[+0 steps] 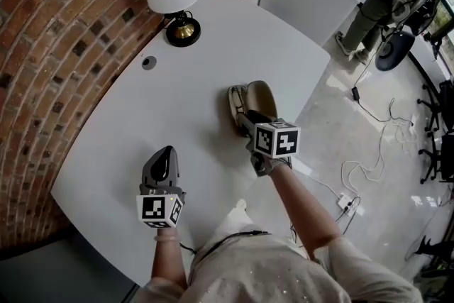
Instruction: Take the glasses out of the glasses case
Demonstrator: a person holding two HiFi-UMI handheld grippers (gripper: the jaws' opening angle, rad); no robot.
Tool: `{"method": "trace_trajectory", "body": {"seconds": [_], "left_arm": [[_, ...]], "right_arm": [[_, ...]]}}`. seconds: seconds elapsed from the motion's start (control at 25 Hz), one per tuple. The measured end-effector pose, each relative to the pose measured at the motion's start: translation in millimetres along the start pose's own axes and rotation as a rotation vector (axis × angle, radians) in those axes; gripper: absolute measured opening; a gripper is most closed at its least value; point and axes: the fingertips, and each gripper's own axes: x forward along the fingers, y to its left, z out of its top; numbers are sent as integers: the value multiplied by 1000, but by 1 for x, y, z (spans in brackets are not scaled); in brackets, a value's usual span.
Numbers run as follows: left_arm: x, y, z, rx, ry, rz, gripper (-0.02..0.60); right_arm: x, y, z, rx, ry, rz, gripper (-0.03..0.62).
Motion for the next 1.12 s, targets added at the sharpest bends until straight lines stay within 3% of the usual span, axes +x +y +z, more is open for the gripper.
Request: {"method": "trace_trajectory", "body": {"seconds": [0.32, 0.64, 1.12], "left_arm": [[5, 6, -10, -13, 26, 7, 6], [8, 16, -16, -35, 32, 34, 6], [7, 13, -13, -41, 26, 39, 6]], "right_arm": [[22, -5, -2, 117, 61, 6, 107], [24, -7, 1, 175, 72, 41, 21], [12, -6, 12, 213, 16, 94, 20]]}}
